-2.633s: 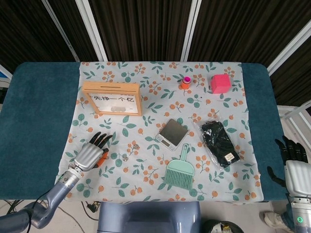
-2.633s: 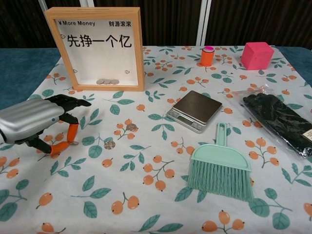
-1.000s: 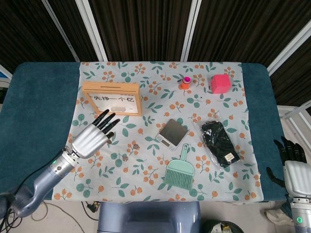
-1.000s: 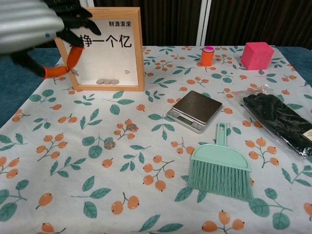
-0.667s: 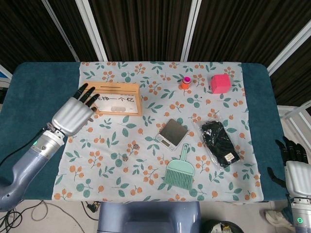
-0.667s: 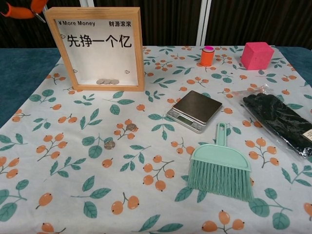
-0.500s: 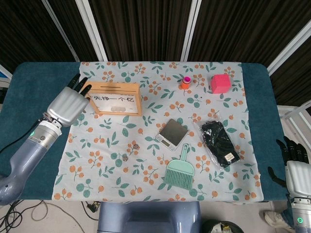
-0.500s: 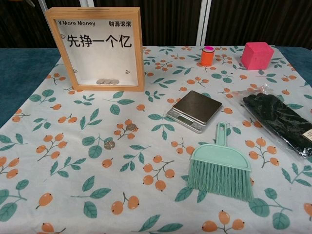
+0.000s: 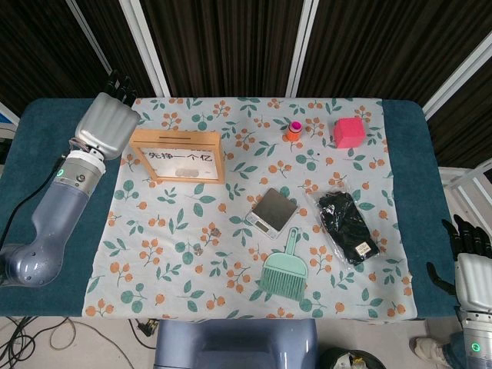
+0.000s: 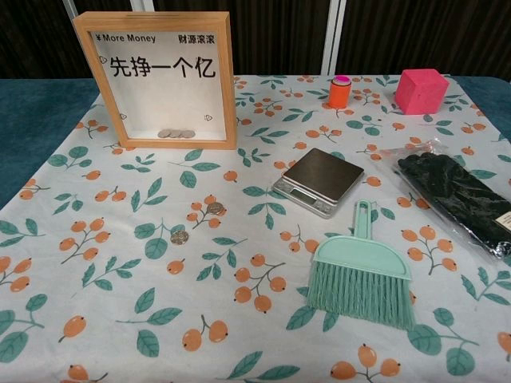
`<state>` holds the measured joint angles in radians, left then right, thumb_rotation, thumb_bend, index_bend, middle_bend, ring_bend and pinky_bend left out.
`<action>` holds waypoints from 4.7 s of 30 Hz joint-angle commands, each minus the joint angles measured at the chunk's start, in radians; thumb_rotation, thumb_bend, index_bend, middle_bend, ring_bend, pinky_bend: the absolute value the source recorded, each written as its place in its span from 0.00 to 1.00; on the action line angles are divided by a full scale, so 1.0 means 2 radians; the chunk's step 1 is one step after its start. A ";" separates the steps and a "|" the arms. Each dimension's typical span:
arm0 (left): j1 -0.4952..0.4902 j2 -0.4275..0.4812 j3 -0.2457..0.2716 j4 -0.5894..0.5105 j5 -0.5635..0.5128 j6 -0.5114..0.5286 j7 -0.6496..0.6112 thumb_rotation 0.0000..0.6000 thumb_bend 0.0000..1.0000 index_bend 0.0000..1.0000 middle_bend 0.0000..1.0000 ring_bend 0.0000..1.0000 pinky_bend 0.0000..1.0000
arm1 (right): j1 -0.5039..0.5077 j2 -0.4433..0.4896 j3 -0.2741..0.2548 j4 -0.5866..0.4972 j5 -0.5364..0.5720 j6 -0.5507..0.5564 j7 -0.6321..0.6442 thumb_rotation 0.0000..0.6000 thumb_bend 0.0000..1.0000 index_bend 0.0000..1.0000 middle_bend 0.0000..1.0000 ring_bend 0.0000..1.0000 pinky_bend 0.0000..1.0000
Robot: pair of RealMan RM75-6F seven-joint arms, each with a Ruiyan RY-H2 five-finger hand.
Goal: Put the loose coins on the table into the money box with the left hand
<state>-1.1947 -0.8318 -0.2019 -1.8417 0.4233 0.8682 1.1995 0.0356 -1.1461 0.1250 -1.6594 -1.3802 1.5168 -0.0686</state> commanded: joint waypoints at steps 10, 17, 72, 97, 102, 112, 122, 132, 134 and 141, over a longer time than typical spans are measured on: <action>0.007 -0.052 -0.038 0.116 -0.027 -0.108 -0.202 1.00 0.73 0.77 0.15 0.00 0.00 | -0.002 -0.002 0.008 -0.002 0.015 0.004 -0.001 1.00 0.39 0.12 0.03 0.05 0.00; -0.006 -0.083 -0.035 0.190 -0.044 -0.168 -0.258 1.00 0.75 0.78 0.16 0.00 0.00 | -0.004 -0.004 0.015 -0.004 0.028 0.007 -0.005 1.00 0.39 0.12 0.03 0.05 0.00; -0.061 -0.137 0.036 0.379 0.107 -0.391 -0.614 1.00 0.79 0.78 0.16 0.00 0.00 | -0.007 -0.006 0.021 -0.007 0.038 0.012 -0.021 1.00 0.39 0.12 0.03 0.05 0.00; -0.062 -0.155 0.037 0.404 0.179 -0.397 -0.692 1.00 0.79 0.78 0.16 0.00 0.00 | -0.007 -0.006 0.021 -0.007 0.038 0.009 -0.018 1.00 0.39 0.12 0.03 0.05 0.00; -0.064 -0.156 0.039 0.405 0.189 -0.395 -0.702 1.00 0.79 0.78 0.16 0.00 0.00 | -0.006 -0.005 0.021 -0.007 0.038 0.007 -0.017 1.00 0.39 0.12 0.03 0.05 0.00; -0.074 -0.162 0.052 0.408 0.203 -0.390 -0.714 1.00 0.77 0.74 0.15 0.00 0.00 | -0.006 -0.004 0.022 -0.008 0.041 0.006 -0.017 1.00 0.39 0.12 0.03 0.05 0.00; -0.084 -0.155 0.068 0.402 0.208 -0.386 -0.719 1.00 0.48 0.42 0.12 0.00 0.00 | -0.006 -0.005 0.022 -0.008 0.041 0.006 -0.018 1.00 0.39 0.12 0.03 0.05 0.00; -0.096 -0.144 0.090 0.387 0.206 -0.376 -0.721 1.00 0.41 0.32 0.11 0.00 0.00 | -0.006 -0.006 0.023 -0.009 0.045 0.005 -0.022 1.00 0.39 0.12 0.03 0.05 0.00; -0.097 -0.139 0.087 0.379 0.204 -0.368 -0.724 1.00 0.41 0.32 0.11 0.00 0.00 | -0.006 -0.006 0.023 -0.009 0.046 0.005 -0.022 1.00 0.39 0.12 0.03 0.05 0.00; -0.030 -0.091 0.025 0.263 0.254 -0.192 -0.734 1.00 0.32 0.35 0.13 0.00 0.00 | -0.006 -0.005 0.025 -0.009 0.049 0.005 -0.021 1.00 0.39 0.12 0.03 0.05 0.00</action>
<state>-1.3451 -1.0709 -0.0802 -1.1792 0.8580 0.2738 -0.2574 0.0245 -1.1570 0.1751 -1.6778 -1.2820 1.5261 -0.1115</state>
